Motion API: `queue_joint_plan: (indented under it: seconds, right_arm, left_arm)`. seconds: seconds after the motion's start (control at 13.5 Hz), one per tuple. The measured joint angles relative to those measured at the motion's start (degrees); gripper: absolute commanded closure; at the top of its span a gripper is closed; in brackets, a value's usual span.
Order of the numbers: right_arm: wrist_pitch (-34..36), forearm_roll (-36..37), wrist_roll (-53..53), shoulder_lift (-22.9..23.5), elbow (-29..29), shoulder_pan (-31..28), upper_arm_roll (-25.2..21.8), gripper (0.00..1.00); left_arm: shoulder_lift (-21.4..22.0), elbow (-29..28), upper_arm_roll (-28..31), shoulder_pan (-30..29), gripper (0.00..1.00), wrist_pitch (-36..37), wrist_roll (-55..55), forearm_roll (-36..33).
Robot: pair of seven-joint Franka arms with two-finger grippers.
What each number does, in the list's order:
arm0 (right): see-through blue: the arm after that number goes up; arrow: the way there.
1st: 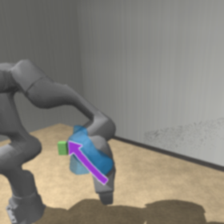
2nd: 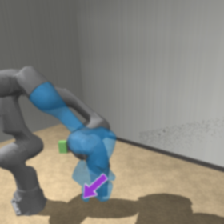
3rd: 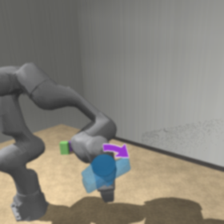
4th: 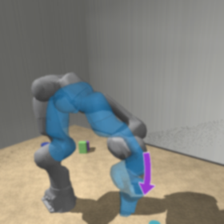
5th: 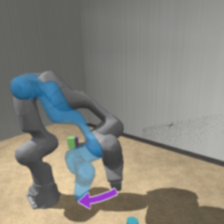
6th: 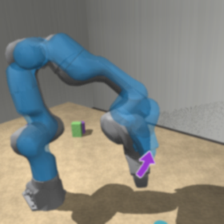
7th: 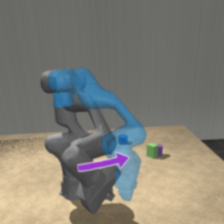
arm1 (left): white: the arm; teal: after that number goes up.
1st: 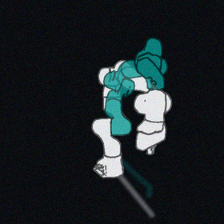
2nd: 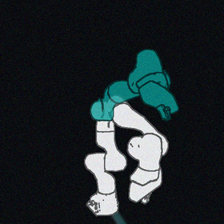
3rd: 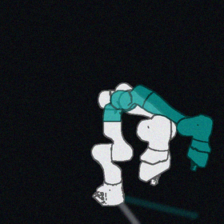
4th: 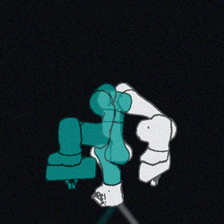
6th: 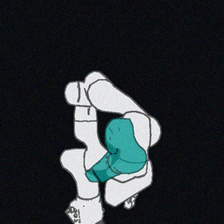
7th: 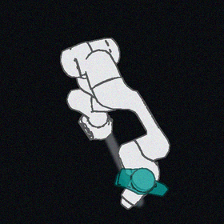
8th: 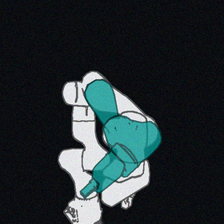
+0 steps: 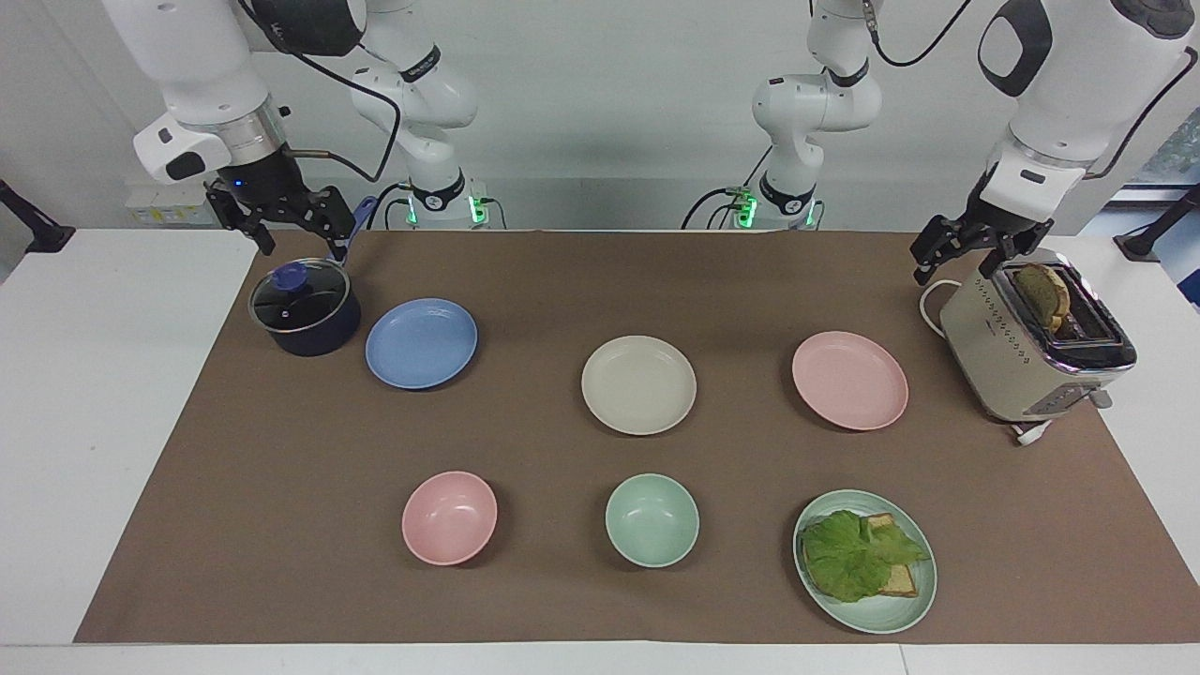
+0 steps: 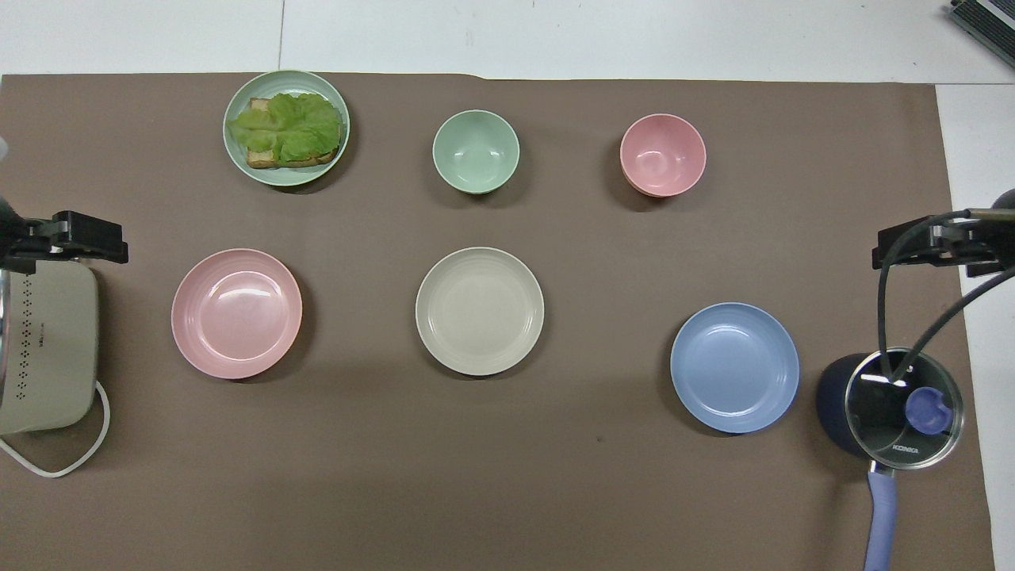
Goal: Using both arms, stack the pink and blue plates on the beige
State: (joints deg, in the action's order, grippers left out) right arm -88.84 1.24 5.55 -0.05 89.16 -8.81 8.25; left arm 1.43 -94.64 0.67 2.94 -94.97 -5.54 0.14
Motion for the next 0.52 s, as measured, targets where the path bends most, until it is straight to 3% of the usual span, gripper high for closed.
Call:
queue_joint_plan:
  seconds: [0.52]
  right_arm:
    - [0.00, 0.00, 0.00, -0.05, 0.01, -0.10, 0.00, 0.00]
  left_arm:
    - [0.02, 0.45, 0.06, -0.06, 0.00, -0.18, -0.02, 0.00]
